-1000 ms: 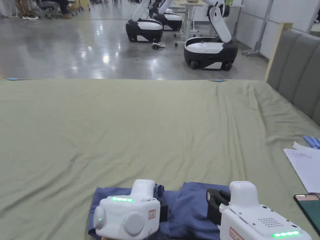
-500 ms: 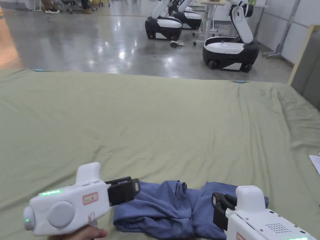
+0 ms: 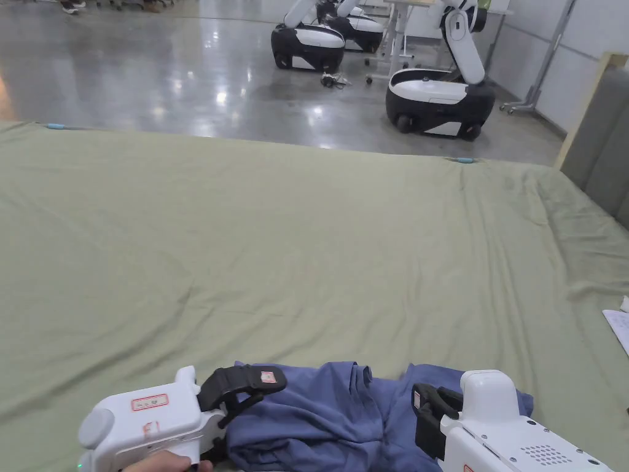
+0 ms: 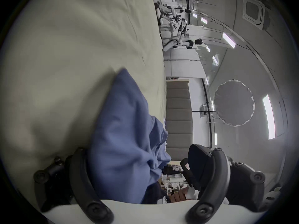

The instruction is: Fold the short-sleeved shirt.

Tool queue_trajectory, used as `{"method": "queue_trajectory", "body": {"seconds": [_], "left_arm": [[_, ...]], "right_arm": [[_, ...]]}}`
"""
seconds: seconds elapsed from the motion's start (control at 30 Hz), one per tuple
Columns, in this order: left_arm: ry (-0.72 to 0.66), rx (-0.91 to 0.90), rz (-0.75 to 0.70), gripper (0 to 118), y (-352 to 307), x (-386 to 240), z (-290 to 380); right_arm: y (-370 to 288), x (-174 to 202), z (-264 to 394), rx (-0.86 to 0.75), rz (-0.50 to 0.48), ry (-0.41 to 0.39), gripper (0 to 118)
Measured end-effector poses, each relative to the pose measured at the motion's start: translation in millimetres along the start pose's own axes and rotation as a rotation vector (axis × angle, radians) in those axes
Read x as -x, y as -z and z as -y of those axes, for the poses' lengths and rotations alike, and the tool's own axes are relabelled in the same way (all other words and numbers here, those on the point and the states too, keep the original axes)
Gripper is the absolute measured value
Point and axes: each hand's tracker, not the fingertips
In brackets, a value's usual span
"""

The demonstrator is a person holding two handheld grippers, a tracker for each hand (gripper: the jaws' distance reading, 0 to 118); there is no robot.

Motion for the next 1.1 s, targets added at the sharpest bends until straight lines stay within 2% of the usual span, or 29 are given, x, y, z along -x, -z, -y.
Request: {"method": "queue_trajectory", "body": {"seconds": [0.03,0.07,0.1,0.13,0.17,0.2,0.23,0.27,0.37,0.47,0.6,0.67,0.73,0.87,0.93,1.03,1.1], "left_arm": [[0.028,-0.022,-0.007,89,4.8,-2.3,1.6],[0.048,-0.041,-0.039,61,6.3,-6.7,2.2],[0.054,-0.059,-0.140,17,9.3,-5.2,-0.4],[0.068,-0.060,-0.264,10,13.0,-5.7,-0.8],[0.102,-0.052,-0.406,10,17.7,-2.5,1.4],[0.107,-0.051,-0.251,10,15.0,-1.8,0.7],[0.106,-0.059,-0.268,10,10.3,-7.9,3.9],[0.118,-0.084,-0.331,10,9.0,-13.2,3.9],[0.231,-0.150,-0.402,10,-3.9,-35.9,5.4],[0.270,-0.213,-0.457,10,-39.1,-49.6,-10.5],[0.405,-0.312,-0.636,10,-77.1,-79.0,-11.9],[0.529,-0.315,-0.749,10,-76.2,-101.9,2.4],[0.624,-0.308,-0.777,10,-62.1,-125.3,22.0],[0.736,-0.235,-0.695,10,3.0,-171.7,66.2],[0.812,-0.177,-0.695,10,47.8,-170.7,71.9],[0.850,-0.043,-0.700,10,120.0,-158.2,102.0],[0.916,0.046,-0.783,10,162.3,-140.6,124.3]], "right_arm": [[1.2,-0.3,-0.6,0.004,0.005,-0.002,2],[0.9,-0.2,-1.0,0.007,0.010,-0.006,2],[-0.8,-0.5,-1.3,0.005,0.012,-0.010,2],[-2.5,-1.0,-1.8,0.003,0.013,-0.012,2],[-3.7,-1.9,-2.1,0.001,0.015,-0.013,2],[-4.0,-2.7,-2.4,0.000,0.018,-0.012,2],[-4.3,-3.4,-2.8,0.000,0.021,-0.012,2],[-4.9,-4.3,-3.1,0.000,0.024,-0.011,2],[-8.1,-7.4,-4.1,-0.003,0.029,-0.009,2],[-11.0,-9.9,-3.9,-0.009,0.031,-0.014,2],[-10.3,-12.5,-3.0,-0.012,0.023,-0.001,2],[-10.5,-12.9,-2.7,-0.015,0.016,0.004,2],[-10.4,-13.9,-2.2,-0.018,0.009,0.007,2],[-14.8,-17.7,-0.4,-0.026,0.003,0.016,2],[-19.3,-22.1,1.4,-0.032,0.004,0.026,2],[-25.9,-33.3,5.7,-0.032,0.020,0.044,2],[-29.6,-40.6,8.6,-0.034,0.043,0.046,2]]}}
